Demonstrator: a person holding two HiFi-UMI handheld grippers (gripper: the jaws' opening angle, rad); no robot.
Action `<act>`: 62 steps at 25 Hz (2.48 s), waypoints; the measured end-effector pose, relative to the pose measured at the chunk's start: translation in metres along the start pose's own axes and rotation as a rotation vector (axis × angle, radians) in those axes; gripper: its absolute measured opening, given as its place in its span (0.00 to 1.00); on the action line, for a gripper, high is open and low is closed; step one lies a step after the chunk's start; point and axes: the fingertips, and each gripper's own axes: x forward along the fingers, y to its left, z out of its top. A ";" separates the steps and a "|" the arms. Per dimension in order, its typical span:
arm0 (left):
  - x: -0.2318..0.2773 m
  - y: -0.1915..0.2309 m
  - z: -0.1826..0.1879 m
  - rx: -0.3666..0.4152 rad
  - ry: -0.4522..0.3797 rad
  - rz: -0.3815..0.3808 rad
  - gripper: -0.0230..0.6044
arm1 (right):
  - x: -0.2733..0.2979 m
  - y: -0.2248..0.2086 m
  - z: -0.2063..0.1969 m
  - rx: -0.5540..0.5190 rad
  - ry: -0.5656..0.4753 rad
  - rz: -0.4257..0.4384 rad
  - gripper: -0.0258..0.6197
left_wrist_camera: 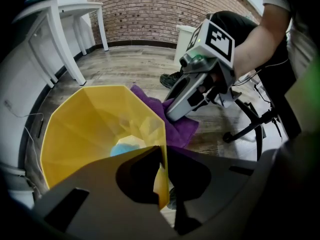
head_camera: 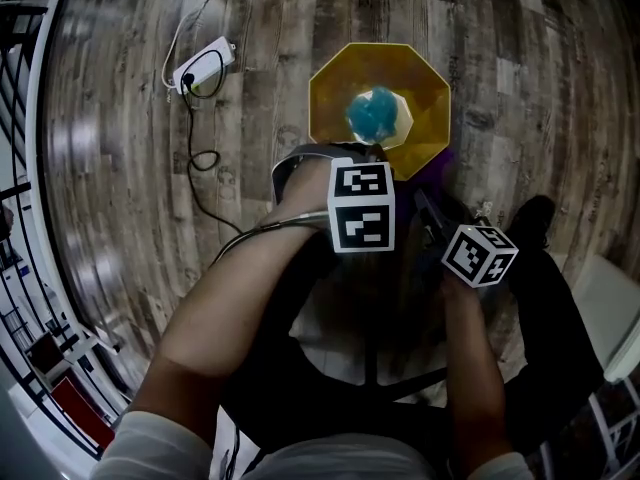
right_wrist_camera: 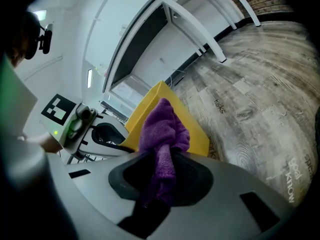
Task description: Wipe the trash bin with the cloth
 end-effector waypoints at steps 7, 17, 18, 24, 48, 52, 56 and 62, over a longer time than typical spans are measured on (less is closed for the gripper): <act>0.000 0.000 0.002 0.001 -0.006 0.006 0.07 | 0.018 -0.021 -0.012 -0.008 0.040 -0.033 0.18; -0.003 0.000 0.002 0.015 -0.012 0.026 0.07 | 0.064 -0.076 -0.037 -0.009 0.121 -0.097 0.18; -0.003 0.000 0.002 0.016 -0.013 0.027 0.07 | 0.069 -0.082 -0.040 -0.012 0.135 -0.108 0.18; -0.004 0.001 0.002 0.011 -0.019 0.038 0.07 | 0.097 -0.123 -0.055 -0.043 0.216 -0.183 0.18; 0.003 0.007 0.007 -0.204 -0.022 0.008 0.07 | 0.090 -0.143 -0.063 -0.034 0.264 -0.268 0.18; 0.004 0.016 0.024 -0.316 -0.072 0.010 0.07 | 0.066 -0.128 -0.053 0.000 0.197 -0.248 0.18; -0.003 0.032 0.061 -0.492 -0.239 -0.019 0.08 | 0.043 -0.120 -0.033 -0.007 0.142 -0.241 0.18; -0.013 0.031 0.087 -0.475 -0.334 -0.058 0.30 | 0.012 -0.112 0.006 -0.031 0.066 -0.235 0.18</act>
